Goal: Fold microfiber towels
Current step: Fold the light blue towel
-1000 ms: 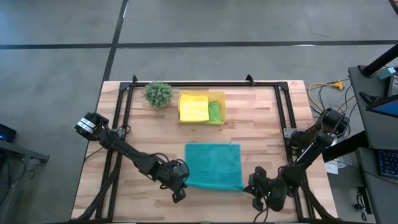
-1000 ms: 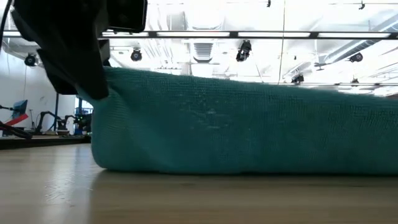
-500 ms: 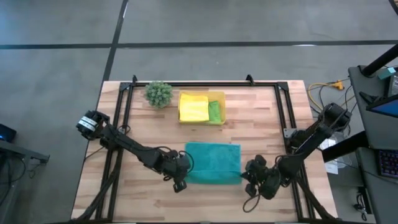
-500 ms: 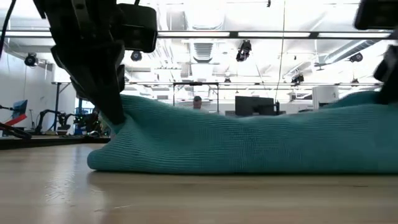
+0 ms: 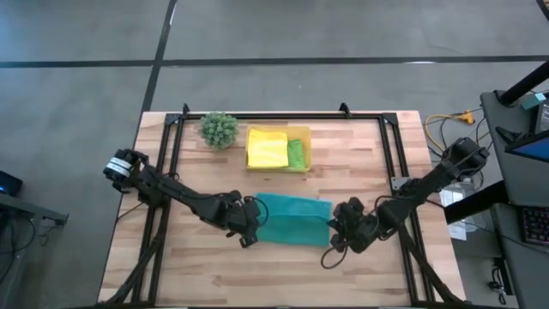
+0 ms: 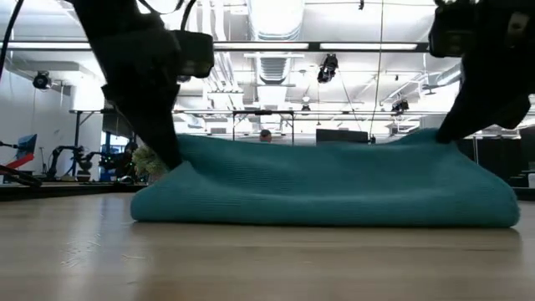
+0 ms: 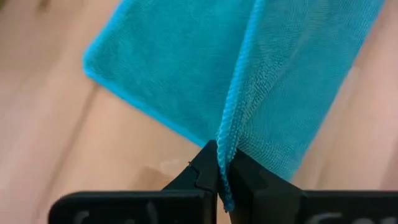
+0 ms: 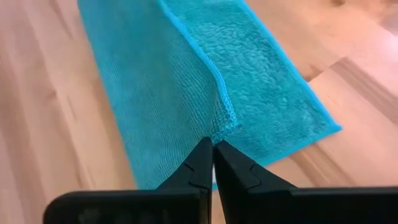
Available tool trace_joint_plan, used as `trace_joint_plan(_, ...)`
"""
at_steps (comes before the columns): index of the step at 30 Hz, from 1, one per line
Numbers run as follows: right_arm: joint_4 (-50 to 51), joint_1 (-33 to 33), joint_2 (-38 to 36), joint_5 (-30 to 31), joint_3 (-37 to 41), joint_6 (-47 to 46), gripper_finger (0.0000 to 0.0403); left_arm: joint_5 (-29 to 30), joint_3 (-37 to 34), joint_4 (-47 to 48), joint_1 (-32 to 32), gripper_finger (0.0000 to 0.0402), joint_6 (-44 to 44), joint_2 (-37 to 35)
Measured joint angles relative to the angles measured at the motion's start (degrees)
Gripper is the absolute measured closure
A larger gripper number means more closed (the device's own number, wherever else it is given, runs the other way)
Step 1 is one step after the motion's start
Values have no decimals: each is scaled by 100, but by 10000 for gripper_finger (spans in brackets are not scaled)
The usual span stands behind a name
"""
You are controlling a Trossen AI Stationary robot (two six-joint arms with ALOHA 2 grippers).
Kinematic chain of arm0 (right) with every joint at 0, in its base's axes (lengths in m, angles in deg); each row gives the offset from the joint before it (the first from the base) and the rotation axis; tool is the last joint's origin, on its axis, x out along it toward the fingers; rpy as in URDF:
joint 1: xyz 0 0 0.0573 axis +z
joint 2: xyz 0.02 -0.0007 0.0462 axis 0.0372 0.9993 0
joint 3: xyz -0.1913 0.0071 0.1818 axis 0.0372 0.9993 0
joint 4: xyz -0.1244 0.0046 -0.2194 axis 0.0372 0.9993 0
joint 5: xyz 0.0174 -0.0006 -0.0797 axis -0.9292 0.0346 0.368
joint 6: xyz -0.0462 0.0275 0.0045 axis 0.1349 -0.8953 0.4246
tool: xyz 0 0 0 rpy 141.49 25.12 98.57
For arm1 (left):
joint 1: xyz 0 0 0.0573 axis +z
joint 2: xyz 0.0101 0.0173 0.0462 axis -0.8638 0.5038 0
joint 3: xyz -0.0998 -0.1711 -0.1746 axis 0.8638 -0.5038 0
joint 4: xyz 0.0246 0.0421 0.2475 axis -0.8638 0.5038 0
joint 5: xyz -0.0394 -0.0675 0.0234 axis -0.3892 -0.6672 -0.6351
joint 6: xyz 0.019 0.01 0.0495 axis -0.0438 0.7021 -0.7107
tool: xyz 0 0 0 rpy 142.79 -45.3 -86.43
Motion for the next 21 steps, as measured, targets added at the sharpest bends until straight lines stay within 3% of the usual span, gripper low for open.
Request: trace_joint_plan(21, 603, -367, 37, -128, 15, -304, 394, 260, -4, -48, 940, 402, -1354, -52)
